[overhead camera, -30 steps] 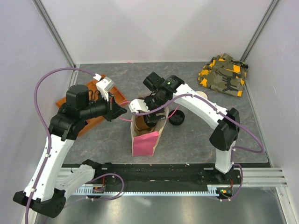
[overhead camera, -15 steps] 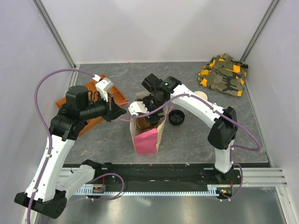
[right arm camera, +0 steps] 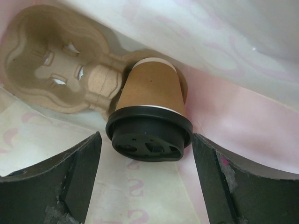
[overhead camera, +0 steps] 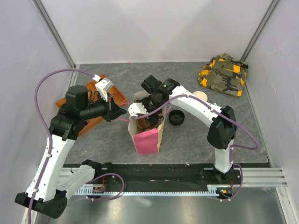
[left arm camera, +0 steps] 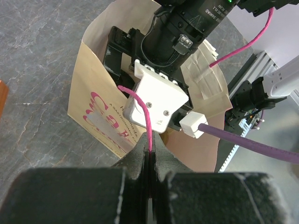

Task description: Pack the takeout coffee

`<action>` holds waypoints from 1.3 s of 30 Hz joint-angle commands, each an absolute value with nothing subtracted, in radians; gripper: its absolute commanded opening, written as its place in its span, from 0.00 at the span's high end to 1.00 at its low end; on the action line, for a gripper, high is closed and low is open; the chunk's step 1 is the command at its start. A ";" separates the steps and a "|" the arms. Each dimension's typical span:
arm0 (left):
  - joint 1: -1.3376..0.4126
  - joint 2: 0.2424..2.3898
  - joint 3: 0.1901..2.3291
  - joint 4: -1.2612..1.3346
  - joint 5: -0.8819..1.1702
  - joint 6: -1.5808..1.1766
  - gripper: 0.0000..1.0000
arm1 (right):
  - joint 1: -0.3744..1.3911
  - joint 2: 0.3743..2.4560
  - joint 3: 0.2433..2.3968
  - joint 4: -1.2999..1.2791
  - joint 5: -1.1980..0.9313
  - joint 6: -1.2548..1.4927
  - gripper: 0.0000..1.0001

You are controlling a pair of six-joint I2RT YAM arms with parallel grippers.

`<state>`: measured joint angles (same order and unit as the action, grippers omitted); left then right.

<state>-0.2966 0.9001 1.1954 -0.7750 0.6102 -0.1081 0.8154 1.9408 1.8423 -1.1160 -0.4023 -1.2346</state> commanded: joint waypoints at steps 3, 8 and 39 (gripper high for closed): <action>-0.291 0.897 1.197 -0.738 0.647 -0.132 0.98 | 0.818 1.967 1.799 -1.109 -0.362 -1.267 0.13; -0.290 0.902 1.198 -0.735 0.652 -0.133 0.98 | 0.818 1.974 1.775 -1.095 -0.348 -1.269 0.15; -0.290 0.910 1.203 -0.713 0.741 -0.087 0.98 | 0.818 1.899 1.536 -0.805 -0.284 -1.226 0.15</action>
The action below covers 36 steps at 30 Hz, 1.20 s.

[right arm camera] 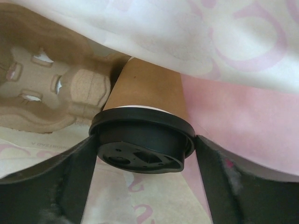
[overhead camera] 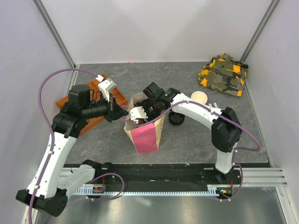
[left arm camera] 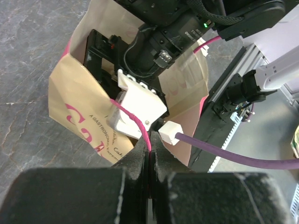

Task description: Pack the takeout coffee

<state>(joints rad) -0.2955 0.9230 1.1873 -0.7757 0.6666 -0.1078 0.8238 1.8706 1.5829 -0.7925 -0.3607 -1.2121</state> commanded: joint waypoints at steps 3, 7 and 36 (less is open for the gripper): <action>-0.288 0.911 1.204 -0.713 0.744 -0.086 0.98 | 0.818 1.899 1.537 -0.802 -0.278 -1.233 0.27; -0.288 0.899 1.198 -0.713 0.742 -0.084 0.98 | 0.812 1.894 1.543 -0.799 -0.264 -1.229 0.43; -0.291 0.913 1.198 -0.718 0.744 0.026 0.98 | 0.775 1.741 1.687 -0.912 -0.391 -1.215 0.60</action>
